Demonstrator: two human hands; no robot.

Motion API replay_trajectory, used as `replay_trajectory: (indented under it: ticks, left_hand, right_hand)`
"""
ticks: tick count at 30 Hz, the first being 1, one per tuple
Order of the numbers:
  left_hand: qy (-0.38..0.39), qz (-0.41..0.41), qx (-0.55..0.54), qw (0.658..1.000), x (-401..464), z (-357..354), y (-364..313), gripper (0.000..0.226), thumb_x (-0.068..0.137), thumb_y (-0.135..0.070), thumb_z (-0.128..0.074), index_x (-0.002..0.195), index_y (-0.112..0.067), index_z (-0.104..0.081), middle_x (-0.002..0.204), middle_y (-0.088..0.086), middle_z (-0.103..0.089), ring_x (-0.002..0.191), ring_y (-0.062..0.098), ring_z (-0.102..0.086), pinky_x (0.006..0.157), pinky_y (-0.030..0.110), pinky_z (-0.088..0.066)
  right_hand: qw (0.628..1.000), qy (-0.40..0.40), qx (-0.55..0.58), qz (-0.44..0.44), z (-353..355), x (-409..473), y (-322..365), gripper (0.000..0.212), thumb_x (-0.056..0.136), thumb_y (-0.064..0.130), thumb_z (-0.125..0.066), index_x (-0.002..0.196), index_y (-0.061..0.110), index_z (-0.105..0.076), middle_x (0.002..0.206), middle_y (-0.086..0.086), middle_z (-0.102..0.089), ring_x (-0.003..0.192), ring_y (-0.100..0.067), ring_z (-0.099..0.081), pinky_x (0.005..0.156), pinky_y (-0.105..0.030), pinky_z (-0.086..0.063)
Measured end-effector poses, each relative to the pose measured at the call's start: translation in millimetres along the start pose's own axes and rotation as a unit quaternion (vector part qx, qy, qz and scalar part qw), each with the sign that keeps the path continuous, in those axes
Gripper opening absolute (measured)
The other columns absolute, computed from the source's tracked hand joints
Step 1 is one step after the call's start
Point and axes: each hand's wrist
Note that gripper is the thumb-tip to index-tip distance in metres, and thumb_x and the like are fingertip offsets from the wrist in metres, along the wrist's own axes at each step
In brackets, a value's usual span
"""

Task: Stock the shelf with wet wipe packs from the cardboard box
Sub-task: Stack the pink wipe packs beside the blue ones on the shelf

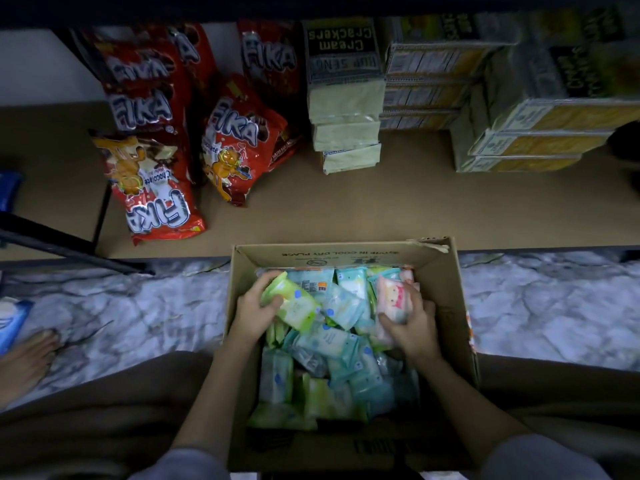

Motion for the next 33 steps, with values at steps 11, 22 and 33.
replay_trajectory:
  ticks: [11,22,33]
  left_hand:
    - [0.117,0.148,0.127,0.974,5.6,-49.5,26.8,0.027,0.092,-0.004,-0.051,0.118,0.002,-0.057,0.122,0.011,-0.054,0.109,0.025,-0.053,0.078,0.023,-0.042]
    - [0.044,0.096,0.312,0.944,19.1,-94.9,70.9,0.045,0.088,0.001,-0.044,0.13,-0.014,-0.048,0.152,0.014,-0.011,0.138,0.033,-0.015,0.109,0.03,-0.02]
    - [0.133,0.105,0.28,0.945,35.7,-76.2,55.1,0.048,0.078,-0.002,-0.067,0.122,-0.019,-0.059,0.131,0.017,-0.039,0.123,0.033,-0.039,0.106,0.03,-0.03]
  right_hand:
    - [0.998,0.052,-0.022,0.033,13.7,-15.2,-2.6,0.072,0.073,0.018,-0.076,0.136,0.027,-0.042,0.12,-0.014,-0.039,0.109,-0.033,-0.053,0.084,-0.024,-0.041]
    - [0.997,0.073,-0.018,0.015,7.1,0.3,-25.2,0.075,0.07,0.019,-0.079,0.135,0.03,-0.043,0.121,-0.013,-0.039,0.111,-0.03,-0.054,0.096,-0.034,-0.047]
    - [0.996,0.075,-0.032,0.023,4.1,-4.3,-26.5,0.076,0.07,0.022,-0.078,0.137,0.03,-0.042,0.12,-0.011,-0.04,0.114,-0.031,-0.051,0.094,-0.032,-0.046]
Point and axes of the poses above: each hand's wrist, its own x-axis towards the middle knuckle, its own z-axis out of the back of the hand, y = z × x
